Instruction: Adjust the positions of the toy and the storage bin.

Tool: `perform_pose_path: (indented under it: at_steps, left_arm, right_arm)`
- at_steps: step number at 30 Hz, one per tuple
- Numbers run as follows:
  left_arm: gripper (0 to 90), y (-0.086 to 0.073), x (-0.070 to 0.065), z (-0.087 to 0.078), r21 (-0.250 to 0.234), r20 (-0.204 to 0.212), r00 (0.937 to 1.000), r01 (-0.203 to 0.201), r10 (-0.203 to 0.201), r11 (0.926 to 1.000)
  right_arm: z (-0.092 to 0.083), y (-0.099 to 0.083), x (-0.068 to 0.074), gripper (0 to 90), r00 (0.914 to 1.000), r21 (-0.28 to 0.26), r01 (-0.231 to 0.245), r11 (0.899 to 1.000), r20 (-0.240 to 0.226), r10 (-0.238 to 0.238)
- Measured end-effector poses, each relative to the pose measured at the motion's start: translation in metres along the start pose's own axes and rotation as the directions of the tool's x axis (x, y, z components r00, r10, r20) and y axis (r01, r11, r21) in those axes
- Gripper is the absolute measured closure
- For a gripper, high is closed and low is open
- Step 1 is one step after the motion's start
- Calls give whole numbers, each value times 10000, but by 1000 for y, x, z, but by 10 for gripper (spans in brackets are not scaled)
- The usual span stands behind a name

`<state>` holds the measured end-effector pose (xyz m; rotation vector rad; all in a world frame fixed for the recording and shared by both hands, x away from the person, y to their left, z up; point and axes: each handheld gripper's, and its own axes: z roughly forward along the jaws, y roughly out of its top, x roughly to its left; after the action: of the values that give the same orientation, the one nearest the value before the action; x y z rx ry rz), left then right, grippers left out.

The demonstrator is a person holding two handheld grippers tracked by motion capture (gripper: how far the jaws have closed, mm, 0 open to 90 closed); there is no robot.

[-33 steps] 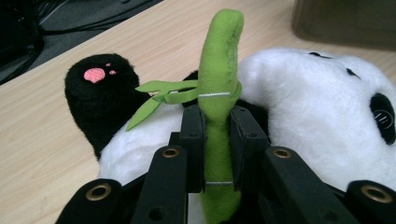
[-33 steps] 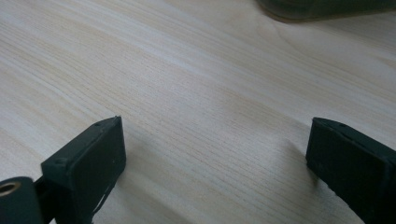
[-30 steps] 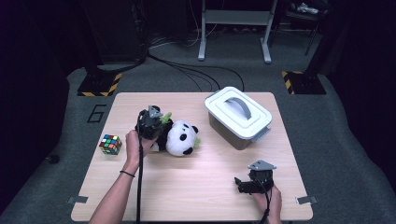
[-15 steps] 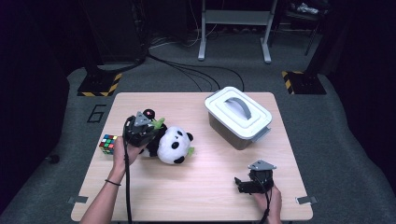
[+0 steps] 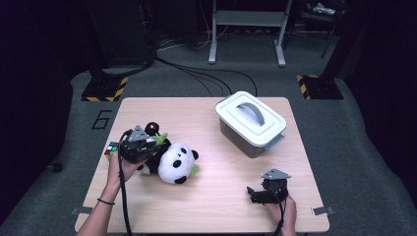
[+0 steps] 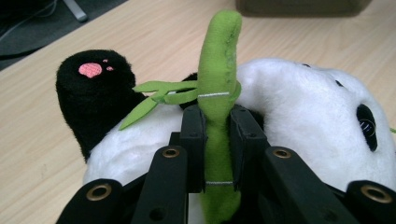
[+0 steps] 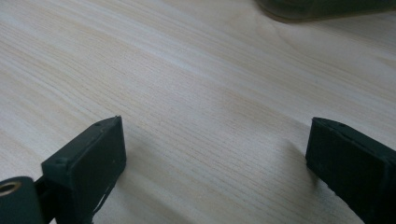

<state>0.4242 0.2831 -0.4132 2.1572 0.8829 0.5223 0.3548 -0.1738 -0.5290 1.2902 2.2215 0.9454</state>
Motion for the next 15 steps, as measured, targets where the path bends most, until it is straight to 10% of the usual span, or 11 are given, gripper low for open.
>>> perform_pose_path:
  at_steps: [8, 15]
  left_arm:
    - [774, -11, 1, -9, -120, 581, 9973, -432, 438, 9990]
    - [768, -24, 4, -2, -129, 847, 9964, -46, 57, 9999]
  right_arm:
    - [0, 0, 0, 40, 10000, -4, 1, 10000, 1, -1]
    - [0, 0, 0, 41, 10000, -2, -4, 10000, 6, 4]
